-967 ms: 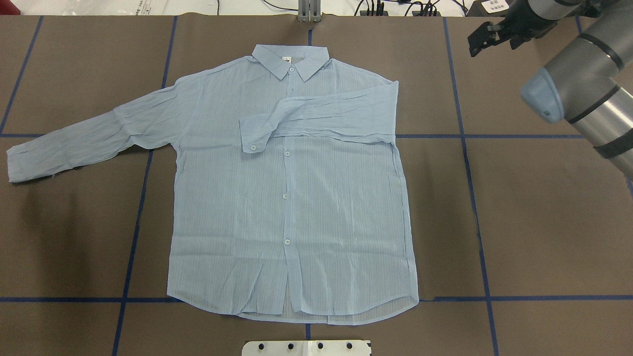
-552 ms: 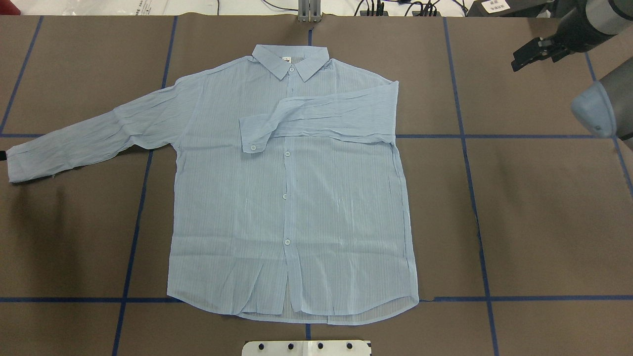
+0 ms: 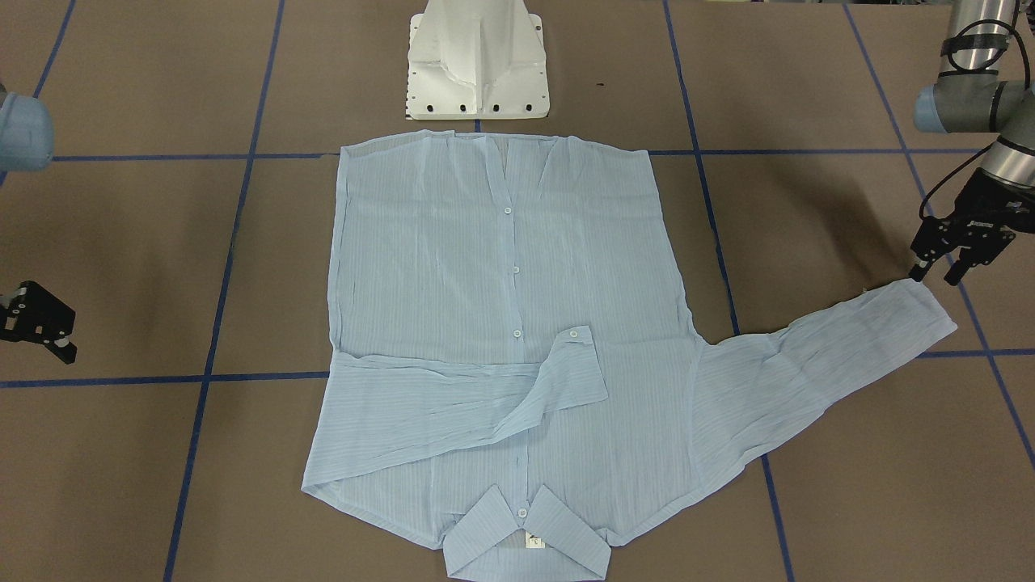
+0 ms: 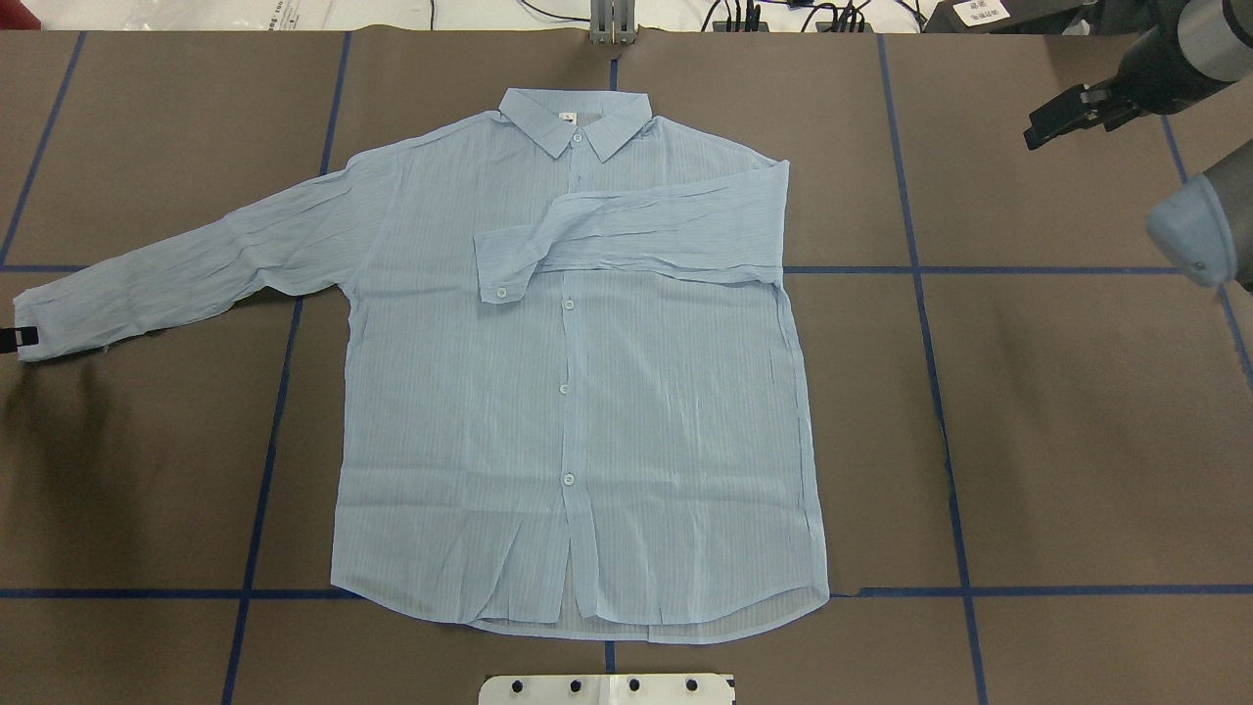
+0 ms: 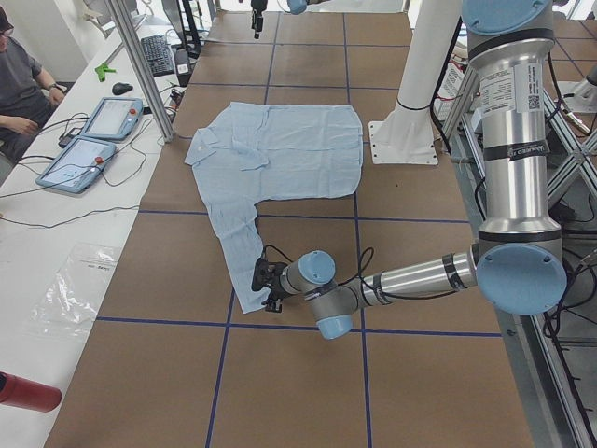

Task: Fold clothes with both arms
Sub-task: 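Lower the left gripper to the other sleeve cuff and grasp it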

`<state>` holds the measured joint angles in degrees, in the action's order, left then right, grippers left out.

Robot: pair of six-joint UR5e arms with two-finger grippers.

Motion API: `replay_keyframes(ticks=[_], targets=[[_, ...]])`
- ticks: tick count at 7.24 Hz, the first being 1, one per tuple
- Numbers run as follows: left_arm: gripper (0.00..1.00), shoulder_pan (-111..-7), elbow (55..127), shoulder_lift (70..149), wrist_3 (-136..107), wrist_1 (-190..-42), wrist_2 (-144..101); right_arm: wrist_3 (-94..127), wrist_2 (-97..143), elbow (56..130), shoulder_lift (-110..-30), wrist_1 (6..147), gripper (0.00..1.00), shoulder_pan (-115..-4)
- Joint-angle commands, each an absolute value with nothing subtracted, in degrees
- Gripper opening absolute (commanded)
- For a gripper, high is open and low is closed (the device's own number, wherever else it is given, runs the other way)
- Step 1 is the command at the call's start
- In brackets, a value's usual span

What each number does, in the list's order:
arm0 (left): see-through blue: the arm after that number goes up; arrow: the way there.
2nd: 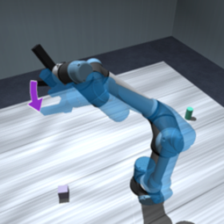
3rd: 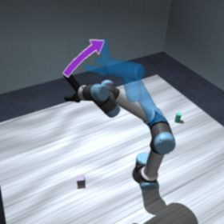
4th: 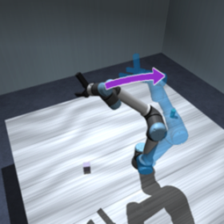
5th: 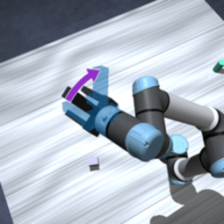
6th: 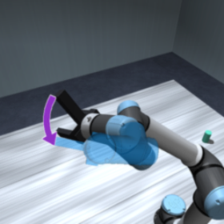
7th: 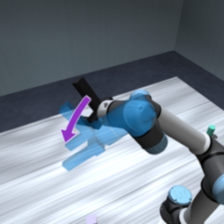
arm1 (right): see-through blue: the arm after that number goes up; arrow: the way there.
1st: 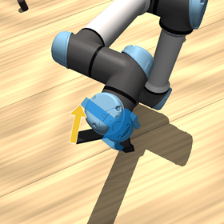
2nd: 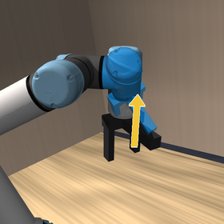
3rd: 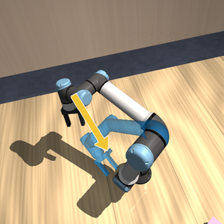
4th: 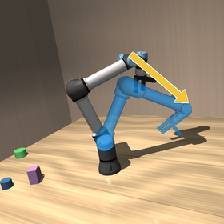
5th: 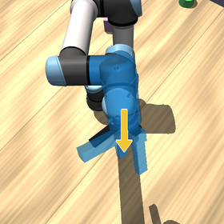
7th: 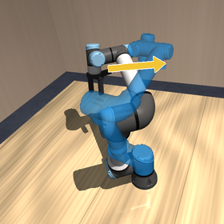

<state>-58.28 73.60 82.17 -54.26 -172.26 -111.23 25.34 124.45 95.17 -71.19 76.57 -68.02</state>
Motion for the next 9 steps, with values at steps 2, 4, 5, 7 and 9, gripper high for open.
replay_keyframes(ticks=[2, 4, 5, 7, 9], targets=[[0.71, -56.8, 72.8, 82.3, -54.2, -172.2, -110.7, 25.1, 124.4, 95.3, -72.0, 76.5, 1.00, -68.0], [0.71, -56.5, 72.5, 82.7, -54.2, -172.2, -110.1, 25.0, 124.4, 95.3, -72.1, 76.5, 1.00, -68.0], [0.71, -56.4, 72.5, 82.9, -54.2, -172.1, -110.1, 25.0, 124.3, 95.4, -72.1, 76.5, 1.00, -68.0], [0.68, -56.4, 71.4, 83.6, -54.2, -172.1, -110.0, 25.0, 124.3, 95.4, -72.2, 76.5, 1.00, -68.0], [0.67, -55.7, 71.4, 83.9, -54.2, -172.1, -109.3, 25.0, 124.3, 95.4, -72.4, 76.5, 1.00, -68.0]])
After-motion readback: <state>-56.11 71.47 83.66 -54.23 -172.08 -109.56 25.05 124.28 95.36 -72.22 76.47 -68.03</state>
